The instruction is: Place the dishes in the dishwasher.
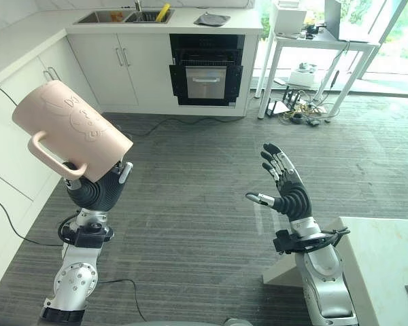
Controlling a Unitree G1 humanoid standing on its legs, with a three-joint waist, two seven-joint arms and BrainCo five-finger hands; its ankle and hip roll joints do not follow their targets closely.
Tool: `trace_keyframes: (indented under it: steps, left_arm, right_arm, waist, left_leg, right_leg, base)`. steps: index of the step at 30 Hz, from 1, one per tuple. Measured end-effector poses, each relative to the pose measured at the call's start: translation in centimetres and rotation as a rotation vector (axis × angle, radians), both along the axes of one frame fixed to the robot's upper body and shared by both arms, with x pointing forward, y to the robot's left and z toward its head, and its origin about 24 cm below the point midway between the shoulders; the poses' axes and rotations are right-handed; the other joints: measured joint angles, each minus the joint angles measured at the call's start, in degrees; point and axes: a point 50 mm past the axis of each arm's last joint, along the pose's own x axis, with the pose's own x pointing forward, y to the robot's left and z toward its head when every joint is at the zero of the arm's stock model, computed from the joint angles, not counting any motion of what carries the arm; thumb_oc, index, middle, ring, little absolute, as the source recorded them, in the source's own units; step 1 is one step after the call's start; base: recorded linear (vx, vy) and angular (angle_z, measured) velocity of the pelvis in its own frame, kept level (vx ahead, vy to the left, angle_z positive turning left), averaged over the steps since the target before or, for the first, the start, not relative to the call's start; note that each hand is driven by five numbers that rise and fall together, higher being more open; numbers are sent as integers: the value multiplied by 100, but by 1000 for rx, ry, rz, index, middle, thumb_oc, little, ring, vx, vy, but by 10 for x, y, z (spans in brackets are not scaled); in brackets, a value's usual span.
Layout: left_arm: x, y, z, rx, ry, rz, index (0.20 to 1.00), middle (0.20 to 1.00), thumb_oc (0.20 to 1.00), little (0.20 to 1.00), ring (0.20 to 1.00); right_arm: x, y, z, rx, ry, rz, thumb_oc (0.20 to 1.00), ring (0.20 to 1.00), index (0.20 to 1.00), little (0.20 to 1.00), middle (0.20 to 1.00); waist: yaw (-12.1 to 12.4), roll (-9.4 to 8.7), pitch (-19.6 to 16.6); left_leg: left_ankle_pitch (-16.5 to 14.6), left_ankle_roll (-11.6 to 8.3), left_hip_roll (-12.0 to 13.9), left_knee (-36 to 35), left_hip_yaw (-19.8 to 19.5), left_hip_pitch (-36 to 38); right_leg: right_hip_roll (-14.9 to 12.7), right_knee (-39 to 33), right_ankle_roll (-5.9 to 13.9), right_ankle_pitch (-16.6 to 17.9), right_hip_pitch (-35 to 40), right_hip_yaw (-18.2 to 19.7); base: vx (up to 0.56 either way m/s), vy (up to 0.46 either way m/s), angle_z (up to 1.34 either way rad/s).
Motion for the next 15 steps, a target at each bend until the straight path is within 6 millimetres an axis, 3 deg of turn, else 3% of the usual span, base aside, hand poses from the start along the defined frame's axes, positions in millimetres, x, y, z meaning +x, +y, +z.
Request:
trace_keyframes:
  steps: [2,3,4,5,6,7,8,9,10,11,12,13,14,15]
  left_arm:
    - [0,2,0,2,0,6,200,200,200,200,200]
    - [2,6,-2,9,5,22,200,200,200,200,200]
    - [1,11,-2,9,8,45,200,200,200,200,200]
    - [-3,15,-7,5,24,61,200,200,200,200,200]
    - [-9,17,-16,-15,53,77,200,200,200,200,200]
    - [-8,18,-16,-13,52,79,200,200,200,200,200]
    - [-9,23,-30,18,108,79,200,200,200,200,200]
    - [-18,48,-70,105,313,135,200,200,200,200,200]
    - [-41,59,-87,53,405,219,200,200,200,200,200]
    - [-38,57,-73,24,329,233,200,200,200,200,200]
    - [-35,55,-62,22,280,225,200,200,200,200,200]
    - [-27,48,-51,18,229,200,200,200,200,200,200]
    - [-8,34,-32,48,151,114,200,200,200,200,200]
    - [-1,28,-22,63,107,82,200,200,200,200,200]
  right_arm:
    - [1,0,0,0,-3,2,1000,1000,1000,1000,1000]
    - [5,0,-3,4,10,2,1000,1000,1000,1000,1000]
    - [5,-3,-2,-2,10,-7,1000,1000,1000,1000,1000]
    - [5,-3,-2,-8,6,-5,1000,1000,1000,1000,1000]
    - [5,-9,-15,23,44,-43,1000,1000,1000,1000,1000]
    - [5,-7,-19,31,66,-40,1000,1000,1000,1000,1000]
    - [1,-3,-24,9,89,-4,1000,1000,1000,1000,1000]
    - [1,-15,-27,-81,124,14,1000,1000,1000,1000,1000]
    - [-17,-39,-19,-87,113,-74,1000,1000,1000,1000,1000]
    - [-20,-43,-16,-83,102,-90,1000,1000,1000,1000,1000]
    - [-18,-38,-16,-71,102,-73,1000,1000,1000,1000,1000]
    - [-14,-29,-13,-59,84,-37,1000,1000,1000,1000,1000]
    - [-15,-10,-11,-11,57,22,1000,1000,1000,1000,1000]
    - [-15,-2,-5,4,25,52,1000,1000,1000,1000,1000]
  waist:
    - [14,-26,20]
    - [5,-208,65]
    - [68,-426,171]
    - [178,-390,186]
    - [186,-308,360]
    - [177,-285,423]
    - [-20,3,334]
    - [144,316,624]
    - [314,199,575]
    - [301,1,569]
    - [360,-191,574]
    - [410,-243,570]
    - [347,-332,472]
    - [339,-420,408]
  left_leg:
    - [-38,-90,61,330,-43,-179]
    - [-141,-236,82,1259,-152,-676]
    - [-63,-339,168,2697,-182,-1415]
    - [66,-404,271,3231,-320,-1620]
    - [193,-399,415,5198,-543,-3423]
    - [111,-265,444,4097,-168,-3327]
    - [90,-249,641,2410,50,-3044]
    - [-222,-353,806,-389,53,-2223]
    - [-282,-271,526,-57,-329,-2041]
    - [166,-212,313,354,-375,-2125]
    - [286,-167,168,677,-165,-2133]
    - [531,140,107,936,62,-2133]
    - [1020,441,-55,933,66,-1866]
    - [930,538,-231,736,56,-1693]
  right_leg:
    - [35,54,-69,-92,-80,139]
    - [26,344,-221,-305,-307,458]
    - [-51,591,-433,-385,-424,675]
    - [89,674,-466,-350,-396,742]
    - [161,809,-809,-505,-490,794]
    - [120,617,-745,-429,-326,739]
    - [429,183,-478,-590,110,749]
    - [537,-32,-429,-668,701,898]
    - [48,-55,-223,-1133,1331,1227]
    - [-268,-47,-107,-1325,1480,1234]
    - [-567,57,-42,-1383,1545,1268]
    - [-662,466,174,-1302,1463,1206]
    - [-868,1175,386,-957,1358,983]
    - [-990,1454,500,-584,1272,1014]
  base:
    - [26,-181,9]
    - [48,-151,4]
    - [106,-104,-19]
    - [152,-82,-31]
    - [659,288,-49]
    - [862,434,-2]
    - [1036,537,-35]
    - [820,478,-53]
    - [809,602,-82]
    - [671,561,-66]
    - [450,420,-54]
    - [355,332,-42]
    - [346,347,-12]
    - [323,347,18]
